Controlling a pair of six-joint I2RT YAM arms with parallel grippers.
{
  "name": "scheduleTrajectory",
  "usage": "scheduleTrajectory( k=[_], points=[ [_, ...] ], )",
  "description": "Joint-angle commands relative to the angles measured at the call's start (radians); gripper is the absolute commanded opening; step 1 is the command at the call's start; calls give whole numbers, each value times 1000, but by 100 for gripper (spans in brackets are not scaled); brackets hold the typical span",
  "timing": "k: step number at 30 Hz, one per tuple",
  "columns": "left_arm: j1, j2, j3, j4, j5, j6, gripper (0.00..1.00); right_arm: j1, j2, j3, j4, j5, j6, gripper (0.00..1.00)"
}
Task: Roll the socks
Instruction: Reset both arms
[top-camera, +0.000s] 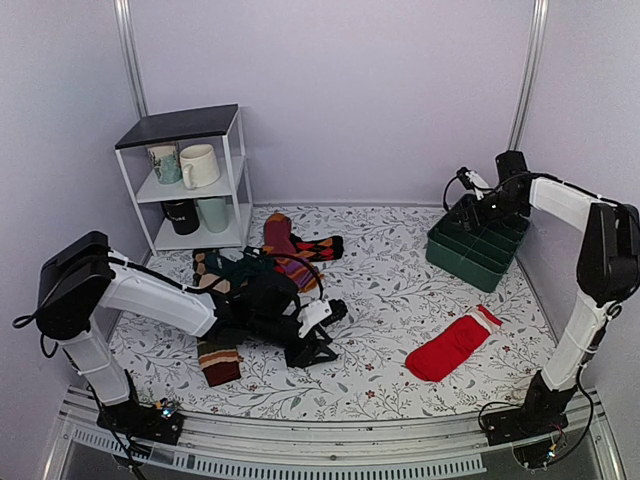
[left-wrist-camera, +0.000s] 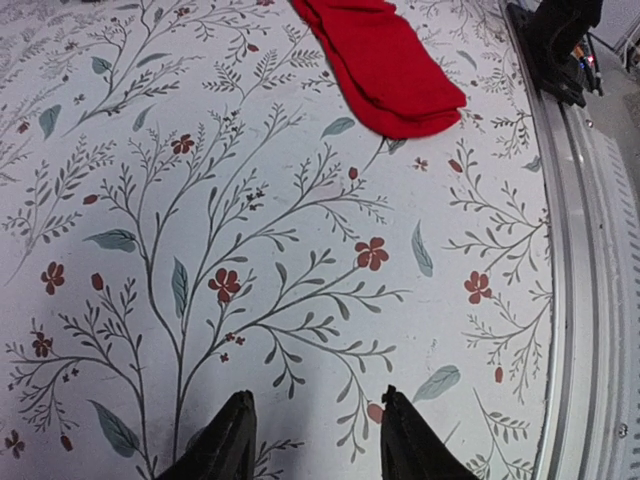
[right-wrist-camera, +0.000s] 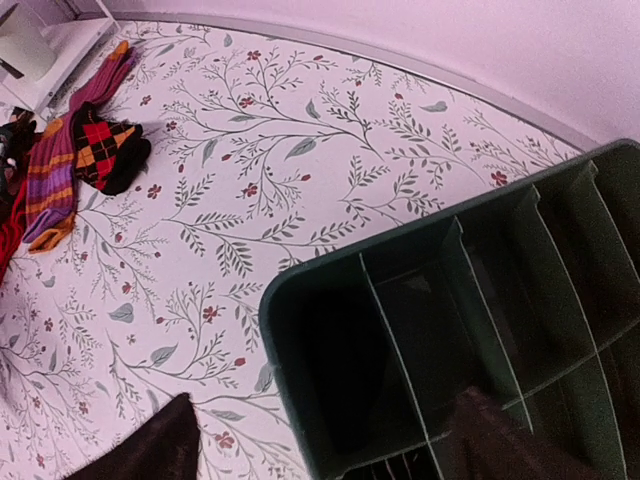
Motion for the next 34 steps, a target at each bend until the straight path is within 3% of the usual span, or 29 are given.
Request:
scheduleTrajectory(
  k=[1,7,13,18,27,28,29,34],
  points=[
    [14,-39,-23,35,-31,-10,43,-3,-188,-102,90,-19,94,100],
    [16,-65,-31,60,-85,-19,47,33,-413,-354,223,-121,271,100],
    [20,-133,-107,194,-165,-41,53,192,-626,-654,424,-123,418,100],
    [22,-193,-225,331,-204,-19,59,323,-696,-842,546,-163,446,100],
    [33,-264,-339,384,-191,30,75,404,-741,-962,670,-108,473,100],
    [34,-273,-350,399,-193,30,82,404,-743,-962,675,-104,475,100],
    [35,-284,-360,410,-194,33,97,404,-741,-962,677,-93,474,100],
    [38,-304,-382,435,-220,48,99,405,-735,-955,663,-45,468,100]
  ],
)
